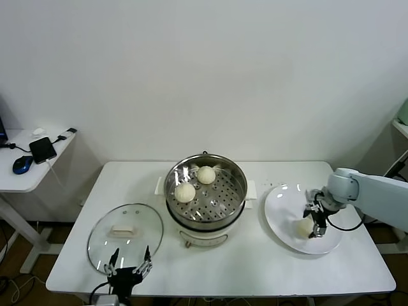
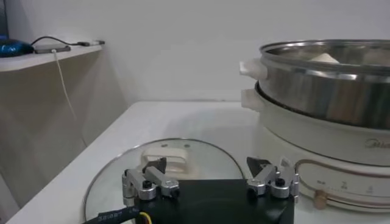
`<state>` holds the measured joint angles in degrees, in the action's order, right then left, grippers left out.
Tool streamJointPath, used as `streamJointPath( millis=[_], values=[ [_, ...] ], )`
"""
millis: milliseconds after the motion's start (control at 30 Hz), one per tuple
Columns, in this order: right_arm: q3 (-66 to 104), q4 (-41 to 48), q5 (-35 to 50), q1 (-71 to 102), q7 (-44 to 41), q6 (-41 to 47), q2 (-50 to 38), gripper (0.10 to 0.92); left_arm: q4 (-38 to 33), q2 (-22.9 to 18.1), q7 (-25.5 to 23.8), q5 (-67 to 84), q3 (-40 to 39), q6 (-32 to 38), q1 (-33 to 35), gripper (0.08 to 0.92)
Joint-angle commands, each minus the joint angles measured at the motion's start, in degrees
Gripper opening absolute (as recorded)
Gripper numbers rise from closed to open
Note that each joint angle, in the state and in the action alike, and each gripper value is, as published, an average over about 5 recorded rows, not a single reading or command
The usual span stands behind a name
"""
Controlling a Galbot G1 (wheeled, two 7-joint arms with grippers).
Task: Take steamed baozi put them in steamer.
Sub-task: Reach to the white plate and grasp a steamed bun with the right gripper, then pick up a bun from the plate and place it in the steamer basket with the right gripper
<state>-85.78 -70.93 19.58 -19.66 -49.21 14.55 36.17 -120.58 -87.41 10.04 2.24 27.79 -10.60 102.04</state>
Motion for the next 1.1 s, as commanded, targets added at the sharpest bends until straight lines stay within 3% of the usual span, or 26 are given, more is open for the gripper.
streamJointPath(
  millis=[33,233,500,633,833,1100],
  values=[
    [1.02,-0.77,-1.07,-0.75,-0.86,-0.2,-0.32,0.645,0.02,0.01,0.03,-0.04,-0.07,-0.03,0.06,0.823],
    [-3.48,-0.57,0.31,-14.98,-7.18,-5.09,1.96,0.62,-0.47,-0.14,0.08,-0.4,-0.61,-0.09,0.41,0.823],
    [-9.65,2.02,10.38,-39.07,-14.57,-19.01,18.57,0.619,-1.6,-0.23,0.07,-1.04,-1.48,-0.28,0.6,0.823],
    [-8.19,-1.93,12.57,-43.48,-15.15,-23.68,26.01,0.619,-2.13,-0.13,0.03,-1.26,-1.6,-0.47,0.73,0.823],
    [-6.45,-10.42,5.57,-41.54,-15.12,-32.84,34.34,0.619,-2.81,0.07,-0.13,-1.31,-1.36,-0.95,0.94,0.823],
    [-4.69,-12.07,-7.45,-29.96,-14.22,-41.29,39.85,0.619,-2.85,0.08,-0.07,-1.36,-1.11,-0.99,1.18,0.823]
  ],
)
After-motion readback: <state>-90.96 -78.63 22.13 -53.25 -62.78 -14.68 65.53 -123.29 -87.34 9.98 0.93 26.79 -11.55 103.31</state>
